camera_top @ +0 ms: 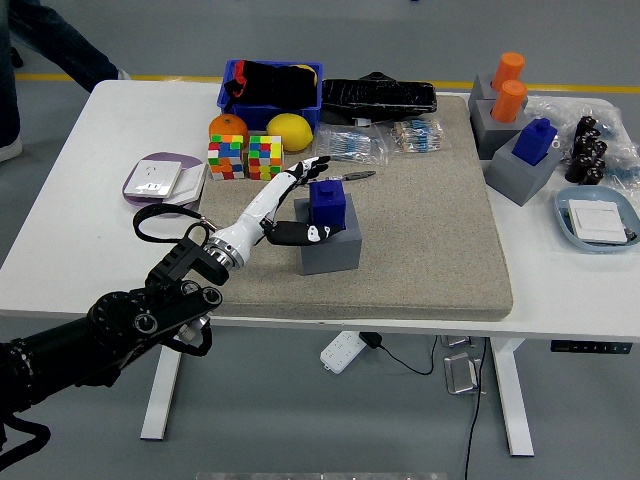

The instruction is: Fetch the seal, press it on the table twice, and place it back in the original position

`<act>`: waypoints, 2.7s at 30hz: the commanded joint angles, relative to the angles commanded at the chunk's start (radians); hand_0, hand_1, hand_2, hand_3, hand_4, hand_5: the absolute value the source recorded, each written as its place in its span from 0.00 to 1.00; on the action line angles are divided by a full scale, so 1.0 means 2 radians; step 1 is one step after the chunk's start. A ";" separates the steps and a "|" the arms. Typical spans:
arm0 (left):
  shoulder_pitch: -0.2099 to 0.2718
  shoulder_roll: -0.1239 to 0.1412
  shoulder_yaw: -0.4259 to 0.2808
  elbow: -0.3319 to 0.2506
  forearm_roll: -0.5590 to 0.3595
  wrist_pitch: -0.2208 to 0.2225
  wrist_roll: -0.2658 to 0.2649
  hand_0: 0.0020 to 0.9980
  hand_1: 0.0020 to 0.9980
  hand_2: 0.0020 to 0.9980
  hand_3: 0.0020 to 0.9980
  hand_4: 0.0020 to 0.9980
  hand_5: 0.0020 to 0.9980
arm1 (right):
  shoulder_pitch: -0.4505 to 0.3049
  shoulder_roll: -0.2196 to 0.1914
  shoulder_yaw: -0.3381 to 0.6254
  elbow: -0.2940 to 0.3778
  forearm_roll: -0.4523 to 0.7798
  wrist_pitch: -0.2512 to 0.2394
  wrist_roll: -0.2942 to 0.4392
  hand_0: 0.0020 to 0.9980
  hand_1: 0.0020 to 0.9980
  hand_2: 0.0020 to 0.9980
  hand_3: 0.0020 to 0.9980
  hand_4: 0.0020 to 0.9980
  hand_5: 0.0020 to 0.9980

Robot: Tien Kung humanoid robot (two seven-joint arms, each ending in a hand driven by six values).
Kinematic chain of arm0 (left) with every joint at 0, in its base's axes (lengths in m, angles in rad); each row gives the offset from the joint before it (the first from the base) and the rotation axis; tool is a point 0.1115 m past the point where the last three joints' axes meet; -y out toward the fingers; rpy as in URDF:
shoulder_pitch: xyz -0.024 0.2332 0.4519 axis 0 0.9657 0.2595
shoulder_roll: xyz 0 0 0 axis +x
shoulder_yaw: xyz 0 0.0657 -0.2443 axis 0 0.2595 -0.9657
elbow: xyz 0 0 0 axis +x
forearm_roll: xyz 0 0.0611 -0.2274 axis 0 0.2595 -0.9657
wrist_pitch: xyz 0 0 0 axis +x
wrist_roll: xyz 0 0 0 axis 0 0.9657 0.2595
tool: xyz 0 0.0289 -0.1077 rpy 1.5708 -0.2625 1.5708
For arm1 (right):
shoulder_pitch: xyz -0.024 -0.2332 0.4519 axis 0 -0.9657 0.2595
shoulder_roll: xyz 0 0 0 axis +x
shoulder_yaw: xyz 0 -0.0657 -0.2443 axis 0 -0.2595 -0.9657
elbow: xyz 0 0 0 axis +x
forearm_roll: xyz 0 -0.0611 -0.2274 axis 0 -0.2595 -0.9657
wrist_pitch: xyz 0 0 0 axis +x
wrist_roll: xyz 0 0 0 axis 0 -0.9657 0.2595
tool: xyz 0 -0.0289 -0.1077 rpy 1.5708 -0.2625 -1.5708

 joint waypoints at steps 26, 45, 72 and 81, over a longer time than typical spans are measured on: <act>0.003 0.046 -0.097 0.020 -0.038 -0.011 -0.025 1.00 1.00 1.00 1.00 1.00 0.48 | 0.000 0.001 0.005 0.000 -0.002 0.000 0.000 0.83 0.74 0.73 0.71 0.81 0.59; 0.004 0.128 -0.163 0.104 -0.060 -0.013 -0.013 0.98 0.96 0.95 0.97 0.89 0.16 | 0.001 -0.001 0.011 0.000 -0.005 -0.001 -0.001 0.83 0.74 0.73 0.71 0.81 0.59; 0.007 0.137 -0.156 0.110 -0.066 -0.015 -0.007 0.98 0.94 0.95 0.97 0.88 0.16 | -0.001 0.000 0.011 -0.001 -0.007 -0.002 -0.003 0.83 0.74 0.73 0.71 0.81 0.59; 0.003 0.136 -0.153 0.109 -0.067 -0.014 -0.008 0.98 0.93 0.95 0.97 0.88 0.17 | 0.000 -0.001 0.013 -0.001 -0.007 -0.002 -0.004 0.83 0.74 0.73 0.70 0.81 0.59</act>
